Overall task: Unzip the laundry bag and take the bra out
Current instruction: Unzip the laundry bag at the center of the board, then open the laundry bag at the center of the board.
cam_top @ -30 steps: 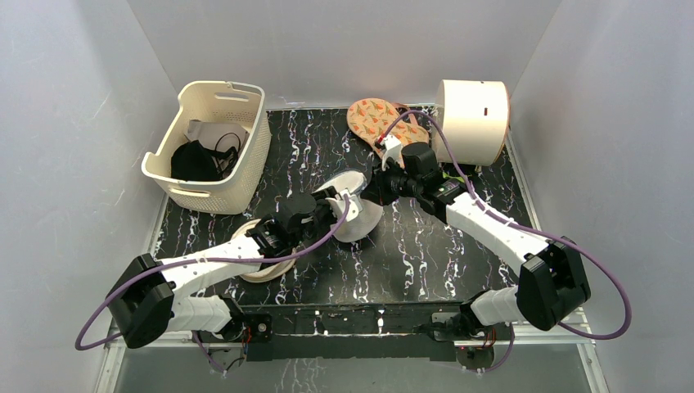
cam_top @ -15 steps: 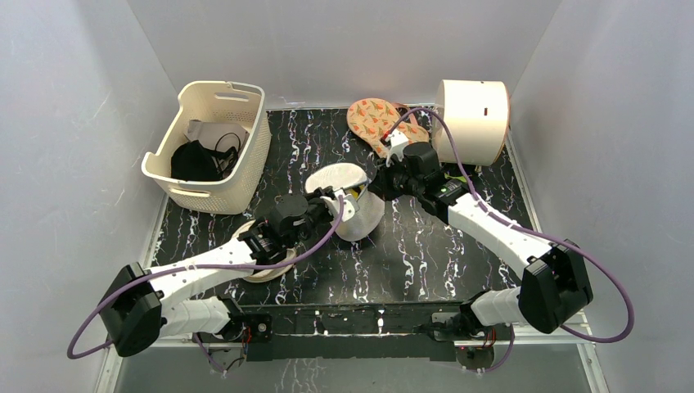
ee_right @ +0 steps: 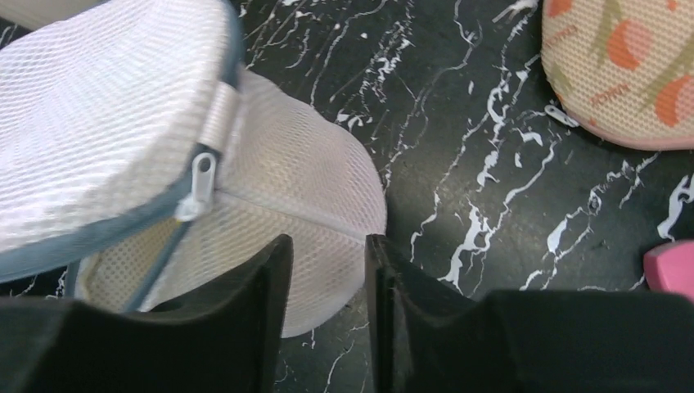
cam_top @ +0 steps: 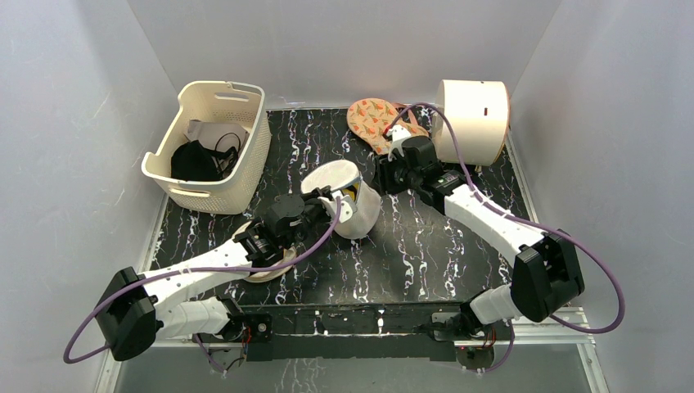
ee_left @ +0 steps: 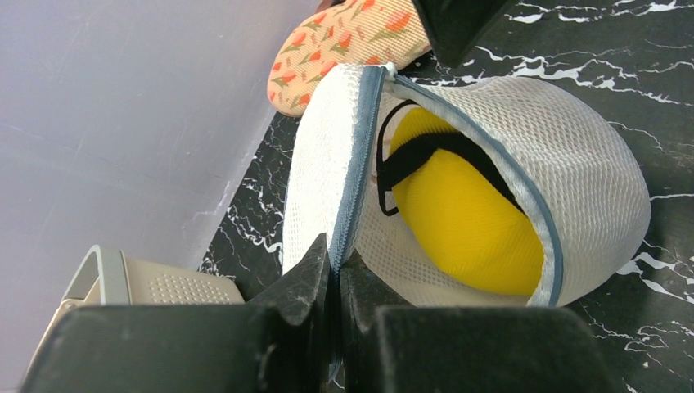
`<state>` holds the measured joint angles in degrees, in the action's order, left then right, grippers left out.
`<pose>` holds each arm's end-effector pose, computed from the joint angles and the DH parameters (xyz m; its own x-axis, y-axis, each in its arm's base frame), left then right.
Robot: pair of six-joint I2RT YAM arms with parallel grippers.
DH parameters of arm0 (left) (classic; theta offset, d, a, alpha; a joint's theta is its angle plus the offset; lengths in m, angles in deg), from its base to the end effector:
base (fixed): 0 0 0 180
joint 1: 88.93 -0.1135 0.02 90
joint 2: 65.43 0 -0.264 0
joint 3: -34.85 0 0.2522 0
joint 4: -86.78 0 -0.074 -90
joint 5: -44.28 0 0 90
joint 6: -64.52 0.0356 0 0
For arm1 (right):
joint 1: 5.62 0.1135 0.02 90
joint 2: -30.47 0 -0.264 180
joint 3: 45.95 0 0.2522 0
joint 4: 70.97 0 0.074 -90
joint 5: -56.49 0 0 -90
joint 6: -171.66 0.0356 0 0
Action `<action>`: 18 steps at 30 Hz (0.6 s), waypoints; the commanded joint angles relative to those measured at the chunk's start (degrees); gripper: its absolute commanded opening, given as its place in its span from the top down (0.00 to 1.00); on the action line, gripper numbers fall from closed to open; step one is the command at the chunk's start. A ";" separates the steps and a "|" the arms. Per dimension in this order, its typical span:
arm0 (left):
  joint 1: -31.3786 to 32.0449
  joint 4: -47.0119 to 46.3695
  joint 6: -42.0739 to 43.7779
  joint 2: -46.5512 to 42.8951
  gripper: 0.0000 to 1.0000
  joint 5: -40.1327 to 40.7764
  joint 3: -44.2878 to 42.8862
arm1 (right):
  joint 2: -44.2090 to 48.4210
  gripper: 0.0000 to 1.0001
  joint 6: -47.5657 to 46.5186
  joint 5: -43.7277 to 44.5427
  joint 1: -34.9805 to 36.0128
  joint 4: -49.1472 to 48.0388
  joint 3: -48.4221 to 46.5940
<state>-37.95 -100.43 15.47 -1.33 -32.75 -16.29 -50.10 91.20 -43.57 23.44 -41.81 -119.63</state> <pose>0.1690 -0.1959 0.2835 0.3564 0.5746 -0.7367 0.5070 0.5434 0.6691 0.2726 0.1586 0.2795 -0.6070 -0.1506 -0.7803 -0.5081 0.8285 0.2354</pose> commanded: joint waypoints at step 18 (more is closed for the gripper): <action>0.00 -0.39 -1.31 -2.47 1.00 2.26 -2.18 | 10.04 0.24 -28.18 -23.55 0.38 -43.40 16.81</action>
<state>-37.95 -99.08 14.36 -2.03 -31.24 -16.32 -41.23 76.05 -58.78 23.55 -68.08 -105.73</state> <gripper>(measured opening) 0.018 0.749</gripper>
